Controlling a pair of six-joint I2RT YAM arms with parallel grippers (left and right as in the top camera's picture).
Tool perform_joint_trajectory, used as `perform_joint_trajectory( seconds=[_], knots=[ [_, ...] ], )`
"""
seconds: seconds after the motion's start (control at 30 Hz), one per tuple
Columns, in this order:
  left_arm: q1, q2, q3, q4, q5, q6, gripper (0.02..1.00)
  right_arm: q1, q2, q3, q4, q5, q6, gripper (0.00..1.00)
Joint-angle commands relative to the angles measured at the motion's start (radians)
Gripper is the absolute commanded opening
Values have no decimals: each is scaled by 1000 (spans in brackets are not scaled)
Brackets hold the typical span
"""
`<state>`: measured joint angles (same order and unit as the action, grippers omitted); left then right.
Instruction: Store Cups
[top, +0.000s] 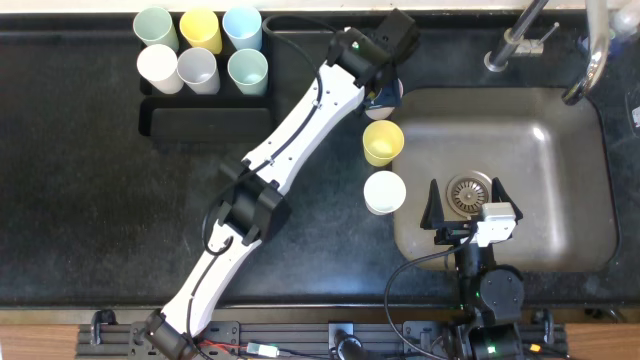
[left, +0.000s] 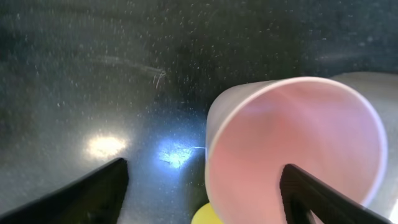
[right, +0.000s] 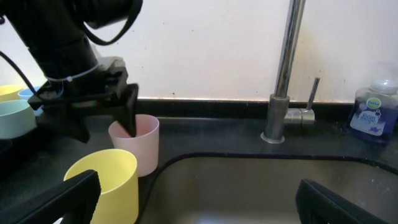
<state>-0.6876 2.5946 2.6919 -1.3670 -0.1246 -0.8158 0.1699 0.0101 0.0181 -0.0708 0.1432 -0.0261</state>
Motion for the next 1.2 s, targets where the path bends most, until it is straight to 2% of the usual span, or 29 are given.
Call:
perform_joint_trajectory(
  seconds=[0.03, 0.13, 0.33, 0.43, 0.47, 0.63, 0.73, 0.9, 1.1, 1.2],
  knots=[
    [-6, 10, 27, 10, -23, 3, 522, -4, -6, -13, 6, 6, -4, 996],
    [-6, 10, 25, 27, -42, 3, 454, -4, -6, -13, 6, 6, -4, 996],
    [-2, 10, 25, 39, -49, 3, 235, -4, -6, -13, 6, 6, -4, 998],
    [-2, 10, 25, 54, -33, 34, 64, -4, -6, -13, 7, 6, -4, 998],
    [-2, 10, 24, 62, -26, 52, 34, -4, -6, -13, 6, 6, -4, 998],
    [-1, -27, 21, 60, -50, 110, 34, -4, -6, -13, 6, 6, -4, 998],
    [7, -128, -43, 71, -115, 109, 34, -4, -6, -13, 6, 6, -4, 996],
    [74, -440, -357, 210, -192, 96, 34, -4, -6, -13, 6, 6, -4, 998],
    [259, -804, -734, 288, -220, -47, 34, -4, -6, -13, 7, 6, -4, 998],
    [359, -927, -839, 246, -273, -204, 36, -4, -6, -13, 6, 6, -4, 996]
  ],
)
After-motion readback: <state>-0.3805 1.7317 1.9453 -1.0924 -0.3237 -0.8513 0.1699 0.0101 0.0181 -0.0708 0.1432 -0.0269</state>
